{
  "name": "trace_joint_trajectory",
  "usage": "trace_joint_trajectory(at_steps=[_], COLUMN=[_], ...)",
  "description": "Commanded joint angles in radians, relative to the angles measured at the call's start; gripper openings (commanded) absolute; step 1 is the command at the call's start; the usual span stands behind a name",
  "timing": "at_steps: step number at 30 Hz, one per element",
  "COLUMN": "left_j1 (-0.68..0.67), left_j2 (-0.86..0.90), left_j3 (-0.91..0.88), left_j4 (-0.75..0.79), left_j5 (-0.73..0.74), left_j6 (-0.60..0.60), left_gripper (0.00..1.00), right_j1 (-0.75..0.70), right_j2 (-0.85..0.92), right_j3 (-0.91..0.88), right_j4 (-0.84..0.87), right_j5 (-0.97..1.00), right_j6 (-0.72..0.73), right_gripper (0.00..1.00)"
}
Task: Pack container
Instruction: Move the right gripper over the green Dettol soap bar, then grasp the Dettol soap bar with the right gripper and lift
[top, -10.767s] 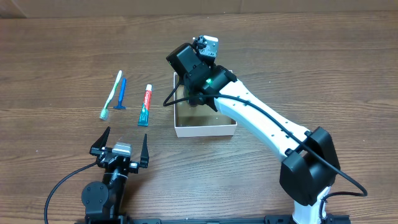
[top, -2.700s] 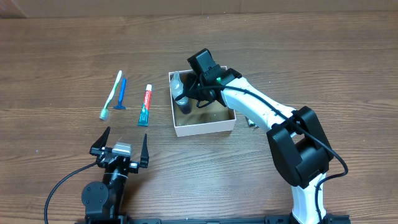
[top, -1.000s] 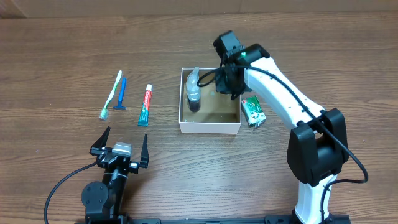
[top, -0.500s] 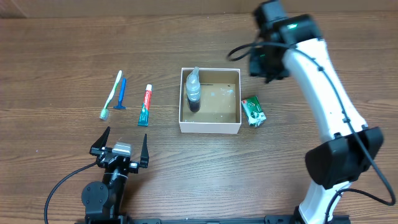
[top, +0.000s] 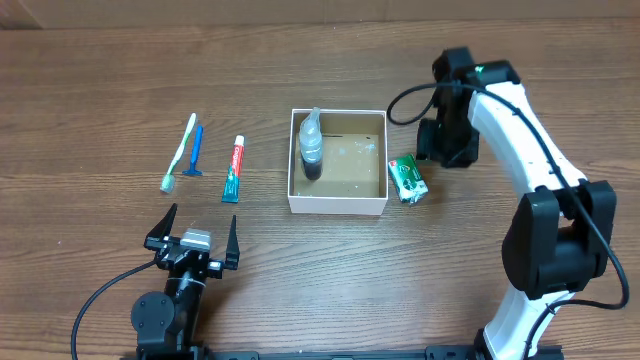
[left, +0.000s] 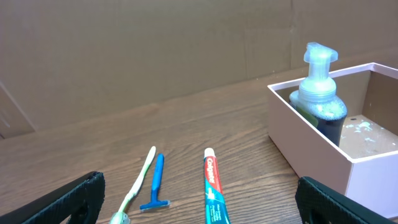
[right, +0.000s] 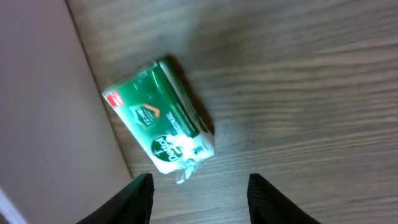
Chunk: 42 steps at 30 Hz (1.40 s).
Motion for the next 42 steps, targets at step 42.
trace_joint_trajectory(at_steps=[42], left_j1=[0.006], left_j2=[-0.010], left_j3=[-0.003], left_j4=[0.000], left_j5=[-0.006], left_j6=[0.014], left_gripper=[1.00], right_j1=[0.002], right_j2=[-0.019], right_j3=[-0.283], right_j4=[0.348], right_j5=[-0.237], right_j6=[-0.245], right_gripper=[0.75])
